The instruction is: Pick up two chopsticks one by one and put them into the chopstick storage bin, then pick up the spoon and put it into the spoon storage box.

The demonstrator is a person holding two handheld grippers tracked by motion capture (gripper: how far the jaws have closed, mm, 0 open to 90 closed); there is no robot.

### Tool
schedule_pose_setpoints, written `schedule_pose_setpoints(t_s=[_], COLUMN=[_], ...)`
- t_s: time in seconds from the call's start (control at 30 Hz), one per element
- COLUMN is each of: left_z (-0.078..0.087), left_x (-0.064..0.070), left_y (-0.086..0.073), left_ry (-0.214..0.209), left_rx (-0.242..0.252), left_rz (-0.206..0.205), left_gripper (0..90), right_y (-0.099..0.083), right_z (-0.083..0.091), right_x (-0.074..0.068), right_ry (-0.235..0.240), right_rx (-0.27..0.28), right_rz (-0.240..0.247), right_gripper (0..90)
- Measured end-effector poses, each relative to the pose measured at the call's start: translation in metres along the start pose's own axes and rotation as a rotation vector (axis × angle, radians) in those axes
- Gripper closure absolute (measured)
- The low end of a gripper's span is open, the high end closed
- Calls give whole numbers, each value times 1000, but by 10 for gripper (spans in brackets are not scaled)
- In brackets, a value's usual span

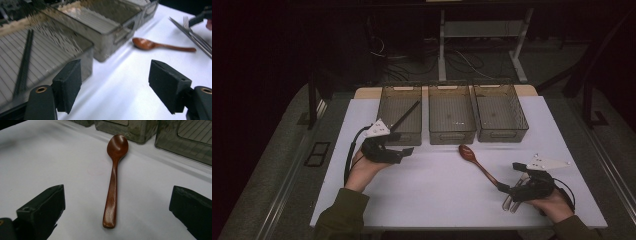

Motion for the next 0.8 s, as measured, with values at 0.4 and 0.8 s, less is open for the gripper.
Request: schedule_pose_setpoints(t_s=[0.4,0.8], left_z=[15,23], left_x=[33,57], left_y=[-22,-48], left_ry=[-34,-59], left_rx=[48,66], left_rz=[-11,-26], left_gripper=[222,70], right_y=[1,1], right_z=[2,2], right_x=[-1,-1], right_ry=[-1,1], right_rx=[4,3], right_rz=[0,-1], right_gripper=[6,6])
Point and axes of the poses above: each handheld gripper's, and its own axes: z roughly backward along the jaws, y roughly out of its top, x roughly to its right, the point moved 7 cm from there along -z, roughly forward along the jaws, and after that the axes turned 14 degrees about x, right-handed, at the moved point
